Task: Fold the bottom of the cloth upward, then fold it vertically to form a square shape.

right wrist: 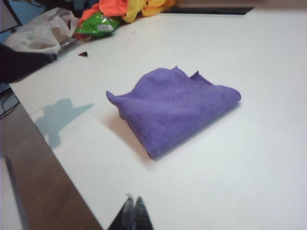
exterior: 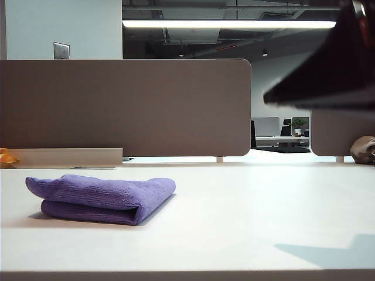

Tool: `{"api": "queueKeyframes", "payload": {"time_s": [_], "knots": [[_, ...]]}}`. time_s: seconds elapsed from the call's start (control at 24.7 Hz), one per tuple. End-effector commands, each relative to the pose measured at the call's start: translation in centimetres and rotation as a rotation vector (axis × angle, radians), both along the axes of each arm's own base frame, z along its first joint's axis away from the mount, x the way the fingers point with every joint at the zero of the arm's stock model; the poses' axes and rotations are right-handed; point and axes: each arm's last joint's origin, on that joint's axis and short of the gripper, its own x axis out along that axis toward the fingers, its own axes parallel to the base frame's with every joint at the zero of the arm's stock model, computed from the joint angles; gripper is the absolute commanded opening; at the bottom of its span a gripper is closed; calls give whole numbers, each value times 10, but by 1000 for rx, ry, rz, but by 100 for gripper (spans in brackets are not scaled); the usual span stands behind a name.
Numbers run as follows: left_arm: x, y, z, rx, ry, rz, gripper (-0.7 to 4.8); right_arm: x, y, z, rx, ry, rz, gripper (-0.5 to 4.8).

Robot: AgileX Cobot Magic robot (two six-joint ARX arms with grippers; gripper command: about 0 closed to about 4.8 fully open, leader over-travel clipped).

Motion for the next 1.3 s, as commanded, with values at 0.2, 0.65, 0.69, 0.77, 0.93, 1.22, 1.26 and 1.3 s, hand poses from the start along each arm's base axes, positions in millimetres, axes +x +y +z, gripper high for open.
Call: {"api": "queueKeyframes", "payload": {"time_s": [0.2,0.65,0.69,0.77,0.93,1.22,1.26,1.3], "knots": [[1,2,-9,58,14,61,-5,-2,-4,-16,-38,18,-49,-6],[1,4,-24,74,80,116,-4,-3,-8,-25,-179,5,-98,-6],[1,4,-24,70,82,119,-4,-2,-8,-26,-204,-4,-111,-6],[1,4,-23,56,84,122,-4,-2,-10,-27,-230,-13,-145,-6],[1,4,-24,57,85,122,-4,1,-13,-27,-272,-37,-305,-6],[1,4,-24,58,85,123,-4,-1,-21,-40,-431,22,-419,-6],[1,4,-24,58,85,123,-4,-2,-22,-42,-447,33,-416,-6],[1,4,-24,58,85,123,-4,-2,-22,-42,-453,37,-415,-6]]}}
